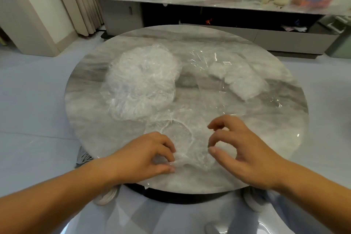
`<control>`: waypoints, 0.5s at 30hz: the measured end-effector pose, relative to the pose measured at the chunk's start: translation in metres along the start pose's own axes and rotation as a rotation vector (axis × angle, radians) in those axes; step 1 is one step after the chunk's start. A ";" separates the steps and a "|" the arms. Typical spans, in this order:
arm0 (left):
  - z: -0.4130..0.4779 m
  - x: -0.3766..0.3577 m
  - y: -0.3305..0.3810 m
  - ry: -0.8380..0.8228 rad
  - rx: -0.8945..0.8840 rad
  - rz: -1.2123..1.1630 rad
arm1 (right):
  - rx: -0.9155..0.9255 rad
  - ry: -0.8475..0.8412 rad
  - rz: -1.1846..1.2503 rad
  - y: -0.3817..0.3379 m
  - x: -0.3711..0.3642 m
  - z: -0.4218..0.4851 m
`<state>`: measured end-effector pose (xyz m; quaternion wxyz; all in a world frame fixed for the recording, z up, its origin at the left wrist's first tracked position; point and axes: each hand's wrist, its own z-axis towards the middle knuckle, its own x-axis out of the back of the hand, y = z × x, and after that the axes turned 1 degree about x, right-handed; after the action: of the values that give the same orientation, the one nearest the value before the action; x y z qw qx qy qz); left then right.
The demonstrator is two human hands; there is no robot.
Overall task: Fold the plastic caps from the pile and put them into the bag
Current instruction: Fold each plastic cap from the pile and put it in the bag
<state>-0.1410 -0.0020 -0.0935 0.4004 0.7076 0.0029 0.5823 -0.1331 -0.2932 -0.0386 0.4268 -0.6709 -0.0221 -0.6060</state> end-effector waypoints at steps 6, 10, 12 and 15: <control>0.007 0.010 0.013 -0.034 0.120 -0.254 | 0.159 -0.324 -0.017 0.005 -0.023 -0.009; 0.008 0.014 0.015 0.100 0.220 -0.455 | 0.094 -0.255 0.040 0.010 -0.025 -0.010; 0.011 0.015 0.013 0.177 0.296 -0.479 | 0.017 -0.223 0.100 0.011 -0.026 -0.007; 0.015 0.015 0.009 0.236 0.407 -0.442 | -0.068 -0.177 0.165 0.013 -0.030 0.005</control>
<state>-0.1281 -0.0099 -0.0763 0.3643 0.6831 0.3190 0.5467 -0.1302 -0.2838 -0.0700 0.4485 -0.7354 0.0162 -0.5078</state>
